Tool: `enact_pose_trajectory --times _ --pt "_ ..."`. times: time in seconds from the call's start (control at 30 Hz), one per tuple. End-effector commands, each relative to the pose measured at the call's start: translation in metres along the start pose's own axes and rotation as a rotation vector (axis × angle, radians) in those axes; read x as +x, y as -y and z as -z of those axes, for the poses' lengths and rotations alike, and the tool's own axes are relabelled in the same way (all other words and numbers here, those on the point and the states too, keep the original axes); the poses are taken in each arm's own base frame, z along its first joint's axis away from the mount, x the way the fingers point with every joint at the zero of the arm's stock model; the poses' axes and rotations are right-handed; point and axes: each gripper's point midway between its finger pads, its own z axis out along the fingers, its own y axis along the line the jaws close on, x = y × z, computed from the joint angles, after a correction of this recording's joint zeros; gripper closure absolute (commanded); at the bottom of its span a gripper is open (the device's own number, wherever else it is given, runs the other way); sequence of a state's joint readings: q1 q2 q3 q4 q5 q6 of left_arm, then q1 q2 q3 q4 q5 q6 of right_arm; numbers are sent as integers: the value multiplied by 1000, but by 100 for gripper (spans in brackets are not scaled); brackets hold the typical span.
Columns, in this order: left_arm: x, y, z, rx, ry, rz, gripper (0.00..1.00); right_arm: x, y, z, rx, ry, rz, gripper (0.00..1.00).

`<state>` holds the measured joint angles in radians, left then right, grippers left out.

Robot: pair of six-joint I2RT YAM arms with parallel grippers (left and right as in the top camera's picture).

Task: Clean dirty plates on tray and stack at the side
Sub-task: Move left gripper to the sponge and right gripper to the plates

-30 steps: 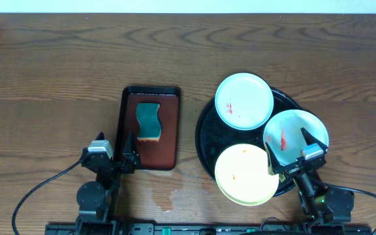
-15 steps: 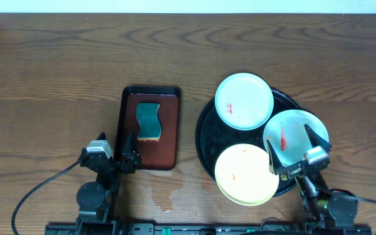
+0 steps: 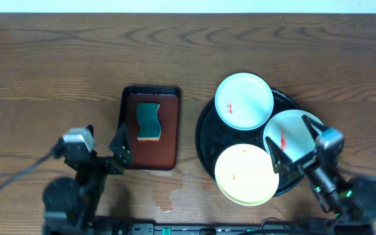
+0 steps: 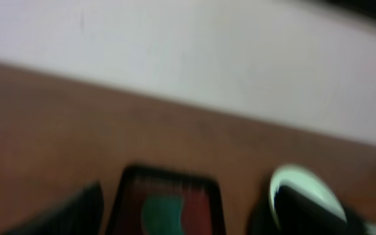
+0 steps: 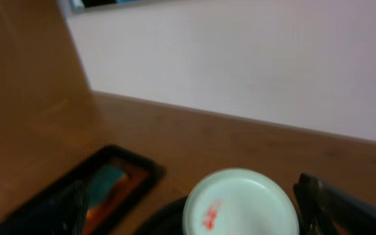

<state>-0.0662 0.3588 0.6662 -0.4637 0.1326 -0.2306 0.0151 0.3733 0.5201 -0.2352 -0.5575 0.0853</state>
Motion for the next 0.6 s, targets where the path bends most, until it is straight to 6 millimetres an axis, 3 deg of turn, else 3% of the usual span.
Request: enact_pose_trajectory --times 0.0,0.13,0.3,0.5,0.57 --pt "-24 9 -4 -23 -115 9 16 -34 -2 -12 -37 -109 -67 1" --pt "-17 6 -13 -94 -362 6 16 -41 10 -31 -11 -331 -213 1" --pt "17 -6 -30 -168 -635 15 16 -42 31 -62 1 -496 -278 1" --pt "65 -4 -50 -147 -873 97 16 -4 43 -89 -25 -633 -439 1" --pt "81 -4 -55 -147 -952 108 27 2 33 -94 -97 -654 -482 1"
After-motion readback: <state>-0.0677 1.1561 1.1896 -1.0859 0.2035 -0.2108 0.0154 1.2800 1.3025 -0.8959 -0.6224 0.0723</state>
